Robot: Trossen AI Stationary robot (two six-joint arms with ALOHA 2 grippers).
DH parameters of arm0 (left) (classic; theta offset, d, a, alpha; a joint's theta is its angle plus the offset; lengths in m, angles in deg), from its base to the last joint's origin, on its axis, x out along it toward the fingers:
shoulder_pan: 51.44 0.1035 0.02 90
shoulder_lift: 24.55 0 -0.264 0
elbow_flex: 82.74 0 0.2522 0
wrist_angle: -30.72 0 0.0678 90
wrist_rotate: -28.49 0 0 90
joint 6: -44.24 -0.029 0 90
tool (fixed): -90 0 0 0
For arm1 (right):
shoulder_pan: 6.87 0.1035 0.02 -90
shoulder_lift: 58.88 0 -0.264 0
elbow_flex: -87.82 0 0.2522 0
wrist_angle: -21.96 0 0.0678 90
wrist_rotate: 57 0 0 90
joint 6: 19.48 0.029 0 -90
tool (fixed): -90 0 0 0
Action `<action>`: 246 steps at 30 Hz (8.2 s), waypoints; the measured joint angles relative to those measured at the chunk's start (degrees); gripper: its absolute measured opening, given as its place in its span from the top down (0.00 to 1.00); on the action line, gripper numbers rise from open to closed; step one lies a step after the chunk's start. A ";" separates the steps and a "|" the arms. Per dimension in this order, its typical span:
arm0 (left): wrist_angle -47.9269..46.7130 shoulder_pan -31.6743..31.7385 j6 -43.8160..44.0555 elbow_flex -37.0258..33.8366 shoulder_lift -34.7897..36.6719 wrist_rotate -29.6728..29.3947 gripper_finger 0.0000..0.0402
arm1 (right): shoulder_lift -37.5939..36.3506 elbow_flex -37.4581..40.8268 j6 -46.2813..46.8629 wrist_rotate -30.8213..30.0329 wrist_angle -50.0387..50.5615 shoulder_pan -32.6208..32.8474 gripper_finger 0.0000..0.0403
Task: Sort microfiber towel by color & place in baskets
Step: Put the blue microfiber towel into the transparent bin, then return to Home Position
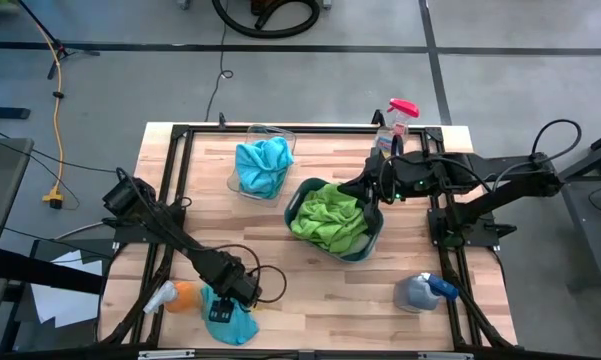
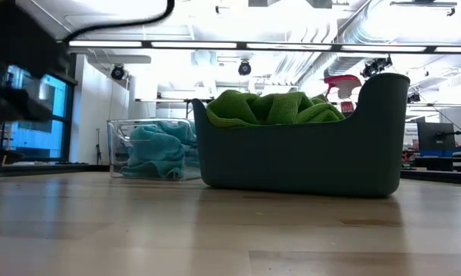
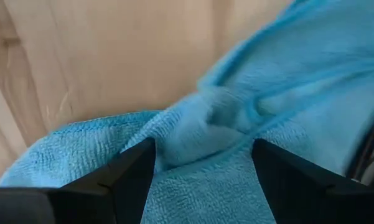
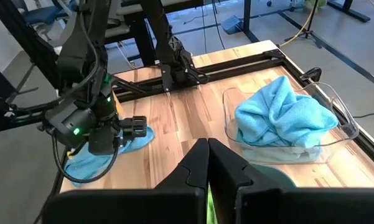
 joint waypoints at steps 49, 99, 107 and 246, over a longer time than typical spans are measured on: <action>3.66 35.45 -32.05 24.14 38.19 -17.84 1.00 | 0.00 0.02 0.02 -0.66 -3.25 -0.11 1.00; 20.33 70.08 -52.17 -4.91 28.68 -16.59 1.00 | 0.00 0.02 8.61 -6.67 -6.87 -0.13 1.00; 32.11 64.27 -46.81 -14.27 28.68 -15.44 1.00 | 0.01 0.02 8.57 -7.15 -6.88 -0.13 1.00; 79.87 39.83 -4.50 -60.37 82.36 -22.36 1.00 | -6.12 0.02 9.04 18.02 7.50 -7.11 1.00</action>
